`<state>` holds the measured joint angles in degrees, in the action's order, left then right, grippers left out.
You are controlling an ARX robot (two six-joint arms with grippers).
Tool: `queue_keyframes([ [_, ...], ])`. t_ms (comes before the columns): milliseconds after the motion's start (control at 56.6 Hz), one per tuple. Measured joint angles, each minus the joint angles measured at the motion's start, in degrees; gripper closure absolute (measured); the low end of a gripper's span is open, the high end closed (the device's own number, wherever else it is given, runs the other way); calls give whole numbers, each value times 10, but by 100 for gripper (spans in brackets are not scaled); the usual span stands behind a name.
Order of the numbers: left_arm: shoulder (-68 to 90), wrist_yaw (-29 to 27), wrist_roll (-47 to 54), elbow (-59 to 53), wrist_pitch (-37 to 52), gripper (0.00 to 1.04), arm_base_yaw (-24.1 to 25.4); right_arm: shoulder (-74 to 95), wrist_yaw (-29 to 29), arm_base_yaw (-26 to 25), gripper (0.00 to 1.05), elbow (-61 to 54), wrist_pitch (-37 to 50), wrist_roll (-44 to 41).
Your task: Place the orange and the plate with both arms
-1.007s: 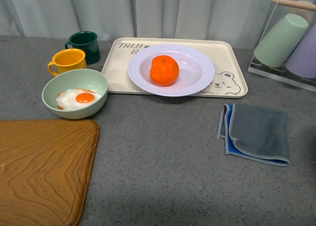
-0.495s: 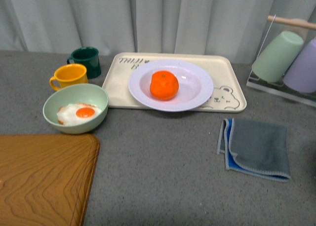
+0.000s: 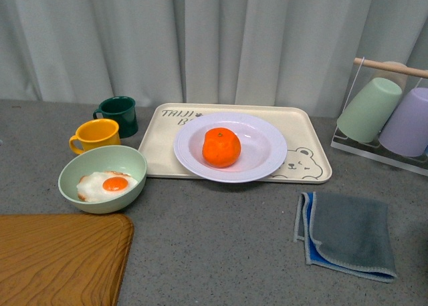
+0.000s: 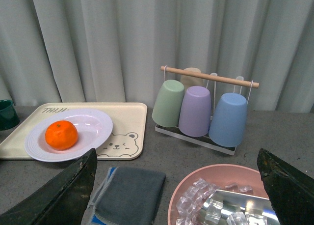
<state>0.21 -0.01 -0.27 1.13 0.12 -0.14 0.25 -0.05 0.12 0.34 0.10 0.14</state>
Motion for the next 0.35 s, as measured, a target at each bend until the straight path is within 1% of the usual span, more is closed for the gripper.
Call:
queue_keyframes([
  [353, 0, 0, 0, 0, 0, 7, 0, 0, 0, 0, 9, 0, 0, 0],
])
